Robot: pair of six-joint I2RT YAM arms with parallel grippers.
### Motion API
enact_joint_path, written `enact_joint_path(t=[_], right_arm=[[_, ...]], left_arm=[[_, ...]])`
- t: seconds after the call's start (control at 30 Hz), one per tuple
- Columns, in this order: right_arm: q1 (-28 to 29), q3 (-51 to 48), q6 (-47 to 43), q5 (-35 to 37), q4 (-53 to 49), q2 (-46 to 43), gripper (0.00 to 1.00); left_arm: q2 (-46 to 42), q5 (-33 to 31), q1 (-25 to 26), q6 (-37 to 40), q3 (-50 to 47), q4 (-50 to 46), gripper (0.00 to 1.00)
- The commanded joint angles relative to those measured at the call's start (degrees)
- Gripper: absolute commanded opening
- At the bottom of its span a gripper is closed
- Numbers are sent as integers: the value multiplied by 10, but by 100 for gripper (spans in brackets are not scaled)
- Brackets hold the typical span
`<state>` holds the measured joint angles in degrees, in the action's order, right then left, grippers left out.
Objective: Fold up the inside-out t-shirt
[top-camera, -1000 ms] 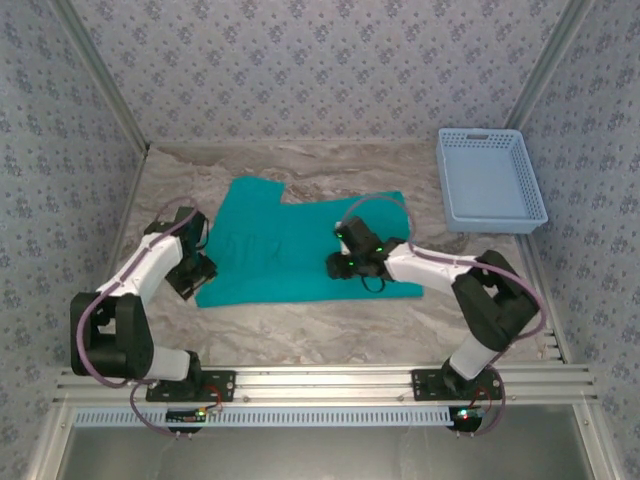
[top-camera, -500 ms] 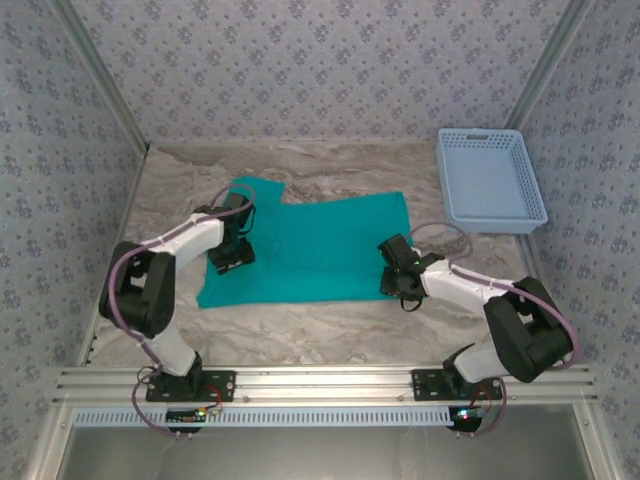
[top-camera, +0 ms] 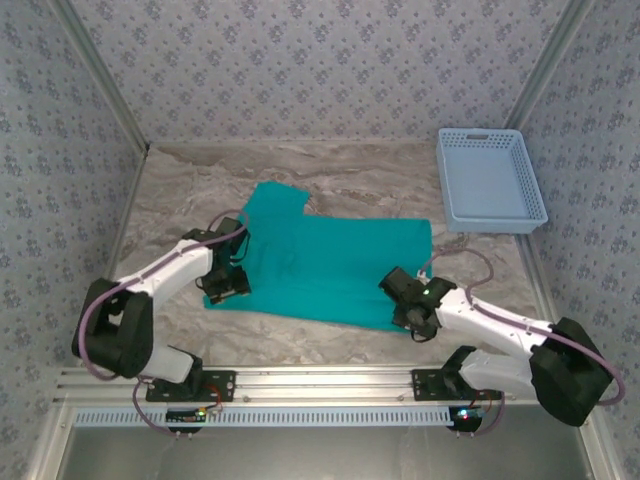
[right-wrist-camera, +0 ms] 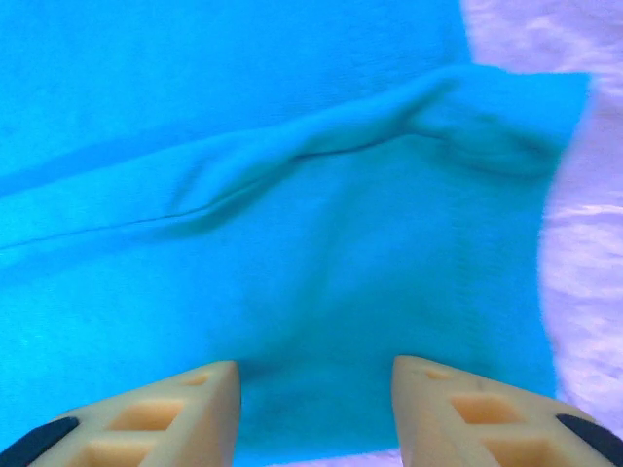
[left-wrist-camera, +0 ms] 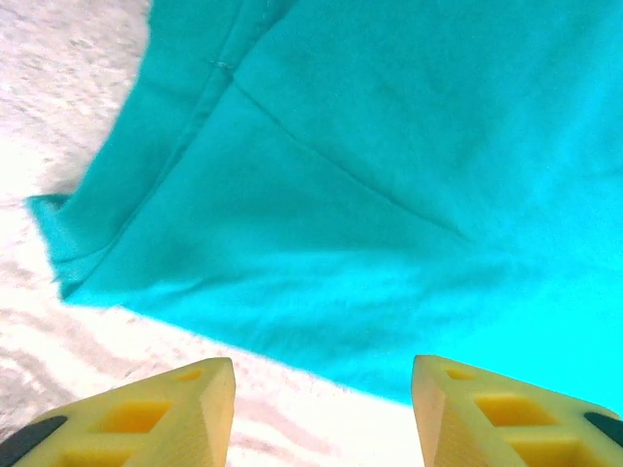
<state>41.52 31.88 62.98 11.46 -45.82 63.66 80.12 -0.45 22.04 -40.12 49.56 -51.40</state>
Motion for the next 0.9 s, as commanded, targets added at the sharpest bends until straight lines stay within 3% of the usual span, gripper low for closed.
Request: enact_joint_path(t=[0.0,0.13,0.17,0.4,0.5,0.57,0.67,0.87], right_arm=[[-53,57,-79,12,-22,-14,51],[-169,110,-172,-19,57,27,52],[-196,128,-202,-26,76,48,52],[-311,299,-453,-90,138,229,52],[-324,387,-509,-55,117,305,51],[-328,436,-510,-21,83,348,51],[-339,491,-512,-32,58,399,50],[-343,544,-541,-24,19,467,49]], left_arm=[[-25,5,-25,56,76,-27,63],[13,23,-45,145,190,29,98],[31,34,-47,170,218,49,100],[195,94,-80,329,396,139,100],[283,106,-93,377,487,151,100],[342,132,-99,406,540,159,100],[439,145,-107,439,653,107,98],[592,201,-122,416,829,22,88]])
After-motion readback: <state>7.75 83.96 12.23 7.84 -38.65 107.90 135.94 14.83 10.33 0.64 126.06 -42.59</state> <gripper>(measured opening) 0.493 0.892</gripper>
